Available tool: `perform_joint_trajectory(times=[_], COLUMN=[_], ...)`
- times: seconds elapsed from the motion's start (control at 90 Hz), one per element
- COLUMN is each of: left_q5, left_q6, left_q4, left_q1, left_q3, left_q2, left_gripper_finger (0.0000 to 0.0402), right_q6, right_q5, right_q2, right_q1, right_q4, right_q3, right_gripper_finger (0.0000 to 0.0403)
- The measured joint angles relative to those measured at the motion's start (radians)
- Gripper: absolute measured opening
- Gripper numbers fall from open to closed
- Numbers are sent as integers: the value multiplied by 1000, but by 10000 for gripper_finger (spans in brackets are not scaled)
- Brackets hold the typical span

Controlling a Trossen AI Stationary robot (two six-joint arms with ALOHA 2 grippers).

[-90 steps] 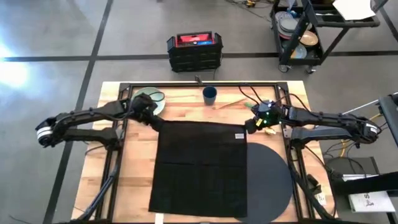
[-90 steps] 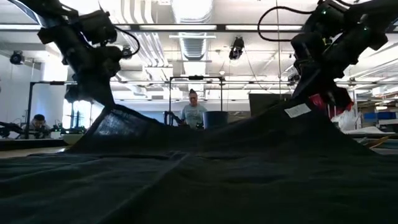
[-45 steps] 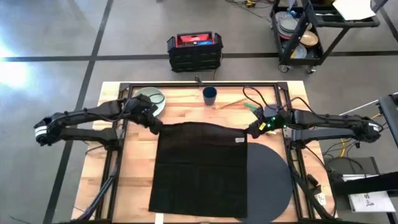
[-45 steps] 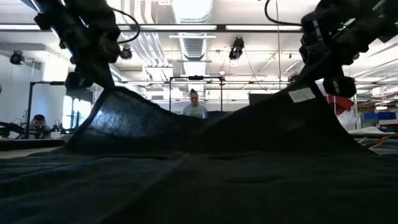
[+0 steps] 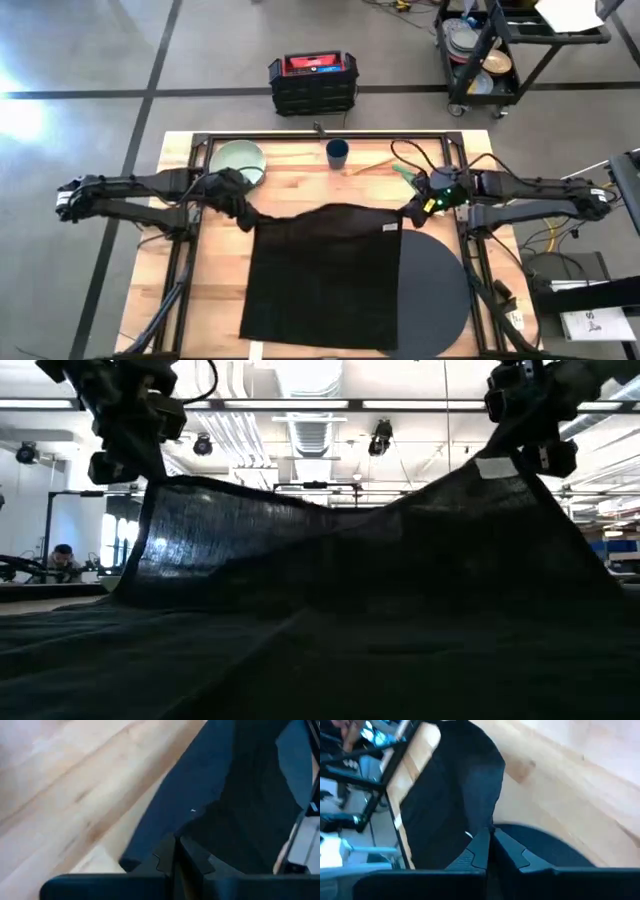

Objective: Set table place
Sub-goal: Fold the black table napkin

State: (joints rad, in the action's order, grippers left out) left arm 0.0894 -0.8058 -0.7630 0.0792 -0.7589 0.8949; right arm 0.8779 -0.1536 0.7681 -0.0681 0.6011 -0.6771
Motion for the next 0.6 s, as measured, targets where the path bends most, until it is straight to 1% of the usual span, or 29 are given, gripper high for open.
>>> perform_joint_trajectory(times=[0.233, 0.444, 0.6], left_q5=[-56, -73, -70], left_q6=[-85, -125, -156], left_q4=[-25, -20, 25], left_q1=[-124, -162, -208], left_q3=[0, 0, 1], left_q2=[-16, -26, -52], left_gripper_finger=[0, 0, 0], right_q6=[64, 99, 107], right_q5=[73, 110, 138], right_q2=[18, 68, 101], right_q1=[143, 242, 299], right_q4=[-19, -99, -159], right_q3=[4, 6, 6], right_gripper_finger=[0, 0, 0])
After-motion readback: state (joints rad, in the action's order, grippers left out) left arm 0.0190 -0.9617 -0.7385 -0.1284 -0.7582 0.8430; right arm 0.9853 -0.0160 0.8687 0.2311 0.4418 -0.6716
